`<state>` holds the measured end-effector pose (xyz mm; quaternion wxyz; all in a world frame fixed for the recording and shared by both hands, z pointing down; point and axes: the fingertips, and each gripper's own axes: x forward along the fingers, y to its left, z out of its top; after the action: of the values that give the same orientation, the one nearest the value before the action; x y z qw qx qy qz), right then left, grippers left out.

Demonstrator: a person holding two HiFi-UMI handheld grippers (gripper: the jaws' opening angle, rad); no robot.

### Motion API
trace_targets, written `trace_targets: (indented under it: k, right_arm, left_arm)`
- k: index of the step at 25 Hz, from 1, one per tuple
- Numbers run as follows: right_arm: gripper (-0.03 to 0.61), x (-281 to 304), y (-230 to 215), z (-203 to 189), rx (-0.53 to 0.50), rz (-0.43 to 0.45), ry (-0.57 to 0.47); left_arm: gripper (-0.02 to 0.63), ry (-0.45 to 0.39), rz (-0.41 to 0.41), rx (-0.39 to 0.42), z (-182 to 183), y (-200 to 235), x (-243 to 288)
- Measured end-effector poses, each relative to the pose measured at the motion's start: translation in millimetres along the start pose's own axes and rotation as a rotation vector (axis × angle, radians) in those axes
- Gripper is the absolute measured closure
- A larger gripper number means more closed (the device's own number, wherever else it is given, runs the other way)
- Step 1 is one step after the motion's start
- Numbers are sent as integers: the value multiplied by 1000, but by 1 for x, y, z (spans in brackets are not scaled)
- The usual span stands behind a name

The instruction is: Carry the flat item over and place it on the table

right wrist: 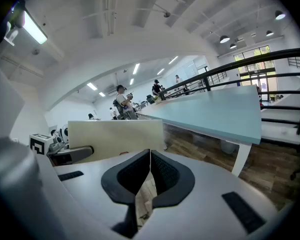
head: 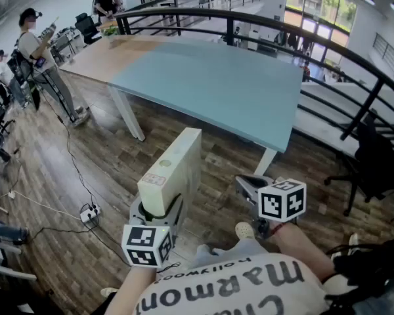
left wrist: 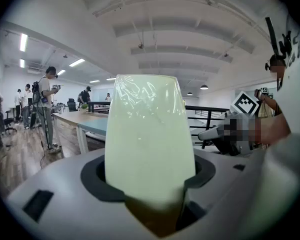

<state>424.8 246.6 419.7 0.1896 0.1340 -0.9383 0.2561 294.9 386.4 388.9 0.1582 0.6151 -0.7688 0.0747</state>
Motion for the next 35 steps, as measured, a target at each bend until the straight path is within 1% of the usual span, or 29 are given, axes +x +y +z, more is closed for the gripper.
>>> trace_targets:
  k: [3,7,13,17,24,28,31,33,35]
  right_arm:
    - [540,4,-6,0,-1,-7,10]
    - [540,13,-14,-1,8,-15,35]
    - [540,38,-42,18,35,-3,39]
    - [540,59,-65,44,38,15,43]
    - [540,93,-119,99,33,56,31]
    - [538,119,-148,133,21,111,28]
    - [539,140,-161,155,1,135,31]
    - [538,155,-167,169,-14,155,28]
    - [539,168,-173,178,-15,173,29]
  left_arm:
    - [322,-9,12,5,4,6,7]
    - [322,6,12,-14,1,12,18]
    - [322,12,16,-27,9,18,52]
    - [322,8,20,-17,28,24,87]
    - [321,-24,30,-30,65,26,160]
    - [321,-61,36,-47,87,27,202]
    - [321,-109,26,-59,110,33,222]
    - [320,-137,41,-30,124,37,229]
    - [319,-144,66,15,132,40,235]
